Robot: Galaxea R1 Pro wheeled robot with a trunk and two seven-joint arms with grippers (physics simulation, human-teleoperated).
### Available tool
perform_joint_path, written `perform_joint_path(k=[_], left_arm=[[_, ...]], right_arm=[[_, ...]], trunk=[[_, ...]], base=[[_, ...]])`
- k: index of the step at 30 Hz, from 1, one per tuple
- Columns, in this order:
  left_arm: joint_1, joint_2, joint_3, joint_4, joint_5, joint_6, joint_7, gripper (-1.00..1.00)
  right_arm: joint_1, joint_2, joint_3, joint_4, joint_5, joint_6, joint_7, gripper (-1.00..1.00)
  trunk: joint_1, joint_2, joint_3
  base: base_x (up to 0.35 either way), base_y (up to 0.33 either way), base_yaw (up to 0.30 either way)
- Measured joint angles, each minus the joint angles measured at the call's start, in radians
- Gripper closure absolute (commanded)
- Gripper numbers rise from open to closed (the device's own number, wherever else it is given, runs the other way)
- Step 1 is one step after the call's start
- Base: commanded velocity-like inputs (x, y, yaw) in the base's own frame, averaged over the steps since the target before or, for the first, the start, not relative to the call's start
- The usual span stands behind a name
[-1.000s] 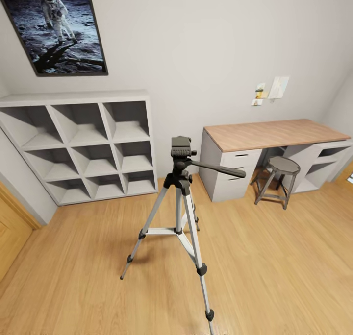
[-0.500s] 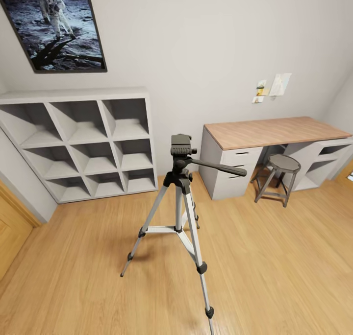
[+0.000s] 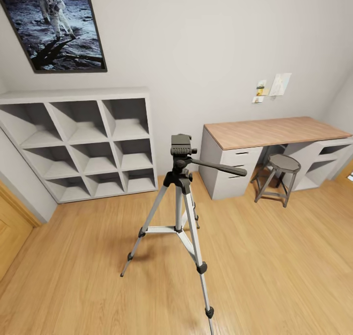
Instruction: Attach the digital camera to the camera tripod in the bedroom.
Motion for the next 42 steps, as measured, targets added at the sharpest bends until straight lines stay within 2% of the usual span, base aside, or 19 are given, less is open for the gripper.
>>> perform_joint_path(k=[3,6,8,9,10,11,13,15,17,19,21,22,26,30,42], left_arm=[[0.000,0.000,0.000,0.000,0.000,0.000,-0.001,1.00],[0.000,-0.001,0.000,0.000,0.000,0.000,0.000,1.00],[0.000,-0.001,0.000,0.000,0.000,0.000,-0.001,1.00],[0.000,-0.001,0.000,0.000,0.000,0.000,-0.001,1.00],[0.000,-0.001,0.000,0.000,0.000,0.000,-0.001,1.00],[0.000,-0.001,0.000,0.000,-0.001,0.000,-0.001,1.00],[0.000,-0.001,-0.001,0.000,-0.001,0.000,-0.001,1.00],[0.000,-0.001,-0.001,0.000,-0.002,0.000,-0.001,1.00],[0.000,-0.001,-0.001,0.000,-0.002,-0.001,-0.001,1.00],[0.000,-0.001,-0.001,-0.001,-0.002,-0.001,-0.002,1.00],[0.000,-0.001,-0.001,-0.001,-0.003,-0.001,-0.002,1.00],[0.000,-0.001,-0.001,-0.001,-0.004,-0.002,-0.002,1.00],[0.000,0.000,-0.001,-0.001,-0.005,-0.003,-0.002,1.00],[0.000,0.000,-0.001,-0.001,-0.005,-0.004,-0.003,1.00],[0.000,0.000,-0.001,-0.001,-0.005,-0.004,-0.003,1.00]], right_arm=[[0.000,-0.001,0.007,-0.050,0.019,-0.001,0.002,-1.00],[0.002,-0.002,0.010,-0.245,0.023,0.069,0.008,-1.00],[0.002,-0.002,0.012,-0.460,0.022,0.239,0.021,-1.00],[0.002,-0.002,0.013,-0.585,0.021,0.346,0.042,-1.00],[0.003,-0.002,0.013,-0.660,0.020,0.400,0.056,-1.00],[0.004,-0.002,0.013,-0.780,0.019,0.496,0.088,-1.00],[0.003,-0.001,0.012,-0.972,0.017,0.618,0.137,-1.00],[-0.005,0.000,0.012,-1.124,0.014,0.708,0.177,-1.00],[-0.042,0.003,0.011,-1.265,0.013,0.785,0.214,-1.00],[-0.090,0.016,0.011,-1.333,0.008,0.828,0.240,-1.00],[-0.158,0.046,0.012,-1.385,-0.003,0.887,0.289,-1.00],[-0.209,0.071,0.012,-1.421,-0.015,0.939,0.355,-1.00],[-0.285,0.089,0.012,-1.511,-0.014,0.999,0.454,-1.00],[-0.308,0.096,0.020,-1.573,-0.013,1.021,0.495,-1.00],[-0.315,0.094,0.023,-1.589,-0.013,1.021,0.528,-1.00]], trunk=[[0.000,0.000,0.000],[0.000,0.000,0.000],[0.000,0.000,0.000],[0.000,0.000,0.000],[0.000,0.000,0.000],[0.000,0.000,0.000],[0.000,0.000,0.000],[0.000,0.000,0.000],[0.000,0.000,0.000],[0.000,0.000,0.000],[0.000,0.000,0.000],[0.000,0.000,0.000],[0.000,0.000,0.000],[0.000,0.000,0.000],[0.000,0.000,0.000]], base=[[0.000,0.000,0.000],[0.000,0.000,0.000],[0.000,0.000,0.000],[0.000,0.000,0.000],[0.000,0.000,0.000],[0.000,0.000,0.000],[0.000,0.000,0.000],[0.000,0.000,0.000],[0.000,0.000,0.000],[0.000,0.000,0.000],[0.000,0.000,0.000],[0.000,0.000,0.000],[0.000,0.000,0.000],[0.000,0.000,0.000],[0.000,0.000,0.000]])
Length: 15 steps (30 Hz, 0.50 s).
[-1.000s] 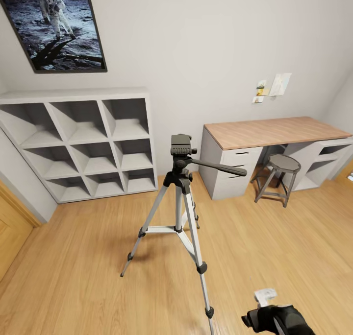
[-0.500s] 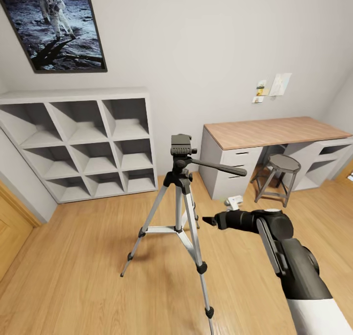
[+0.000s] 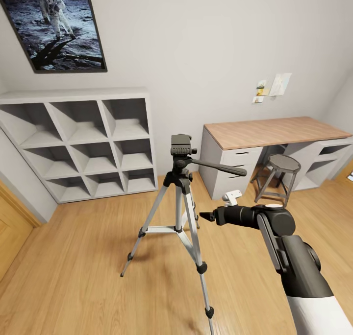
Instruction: Attach the digital camera to the camera tripod in the bedroom.
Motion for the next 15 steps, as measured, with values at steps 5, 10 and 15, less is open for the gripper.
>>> perform_joint_path(k=[5,10,15], left_arm=[[0.000,0.001,0.000,0.000,0.000,0.000,0.000,1.00],[0.000,0.001,0.000,0.000,0.000,0.000,0.000,1.00],[0.000,0.001,0.000,0.000,0.000,0.000,0.000,1.00]], right_arm=[[0.000,0.000,0.010,0.000,-0.001,0.000,0.038,-1.00],[0.000,0.004,0.117,0.000,0.006,-0.002,0.047,-1.00],[0.000,0.005,0.172,0.004,0.015,-0.010,0.038,-1.00]], trunk=[[0.000,0.000,0.000],[0.000,0.000,0.000],[0.000,0.000,0.000]], base=[[0.000,0.000,0.000],[0.000,0.000,0.000],[0.000,0.000,0.000]])
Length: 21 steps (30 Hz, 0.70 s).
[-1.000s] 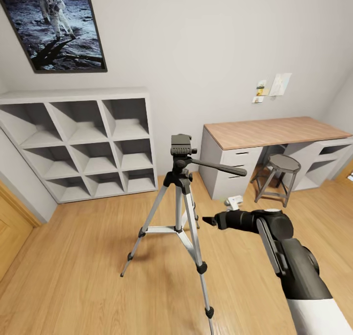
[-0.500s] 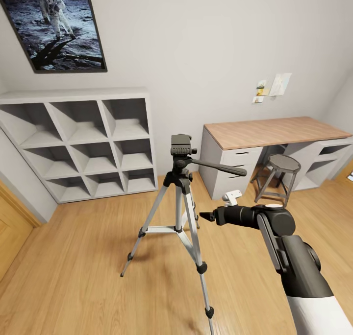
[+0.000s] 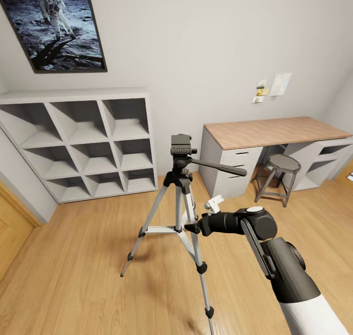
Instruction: Attach the digital camera to the camera tripod in the bedroom.
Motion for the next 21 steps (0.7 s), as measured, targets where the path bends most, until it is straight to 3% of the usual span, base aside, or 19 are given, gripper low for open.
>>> perform_joint_path(k=[7,9,10,11,15,21], left_arm=[[0.000,0.000,0.000,0.000,0.001,0.000,0.000,1.00],[0.000,0.000,0.000,0.000,0.001,0.000,0.000,1.00],[0.000,0.000,0.000,0.000,0.001,0.001,0.000,1.00],[0.000,0.000,0.000,0.000,0.001,0.001,0.000,1.00],[0.000,0.000,0.000,0.000,0.002,0.001,0.000,1.00],[0.000,0.000,0.000,0.000,0.002,0.000,0.000,1.00]], right_arm=[[0.001,-0.003,0.005,0.019,0.004,-0.019,-0.035,-1.00],[0.001,0.000,0.006,0.051,0.002,-0.067,-0.054,-1.00],[0.000,0.002,0.008,0.133,-0.001,-0.154,-0.094,-1.00],[0.000,0.007,0.009,0.172,-0.003,-0.178,-0.108,-1.00],[0.000,0.047,0.007,0.264,0.001,-0.245,-0.135,-1.00],[0.000,0.059,0.008,0.288,-0.002,-0.289,-0.140,-1.00]], trunk=[[0.000,0.000,0.000],[0.000,0.000,0.000],[0.000,0.000,0.000],[0.000,0.000,0.000],[0.000,0.000,0.000],[0.000,0.000,0.000]], base=[[0.000,0.000,0.000],[0.000,0.000,0.000],[0.000,0.000,0.000],[0.000,0.000,0.000],[0.000,0.000,0.000],[0.000,0.000,0.000]])
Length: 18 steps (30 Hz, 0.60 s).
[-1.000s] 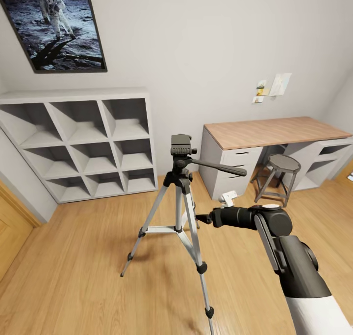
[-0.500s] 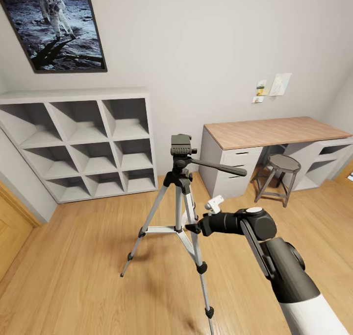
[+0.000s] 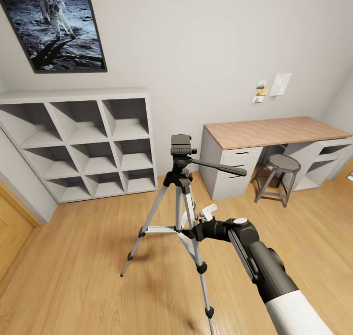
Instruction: Attach the digital camera to the camera tripod in the bedroom.
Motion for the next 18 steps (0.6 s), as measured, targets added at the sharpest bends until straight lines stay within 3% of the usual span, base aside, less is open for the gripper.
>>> perform_joint_path(k=[3,5,9,18], left_arm=[[0.000,0.000,0.000,0.000,0.000,0.000,0.000,1.00],[0.000,0.000,0.000,0.000,0.001,0.000,0.000,1.00],[0.000,0.000,0.000,0.000,0.001,0.000,0.000,1.00],[0.000,0.000,0.000,0.000,0.001,0.000,0.000,1.00]], right_arm=[[0.000,0.011,0.002,0.049,-0.002,-0.046,-0.011,-1.00],[0.000,0.039,0.001,0.113,-0.001,-0.090,-0.030,-1.00],[-0.001,0.068,-0.002,0.144,0.003,-0.123,-0.046,-1.00],[-0.001,0.078,-0.006,0.155,0.004,-0.135,-0.055,-1.00]], trunk=[[0.000,0.000,0.000],[0.000,0.000,0.000],[0.000,0.000,0.000],[0.000,0.000,0.000]], base=[[0.000,0.000,0.000],[0.000,0.000,0.000],[0.000,0.000,0.000],[0.000,0.000,0.000]])
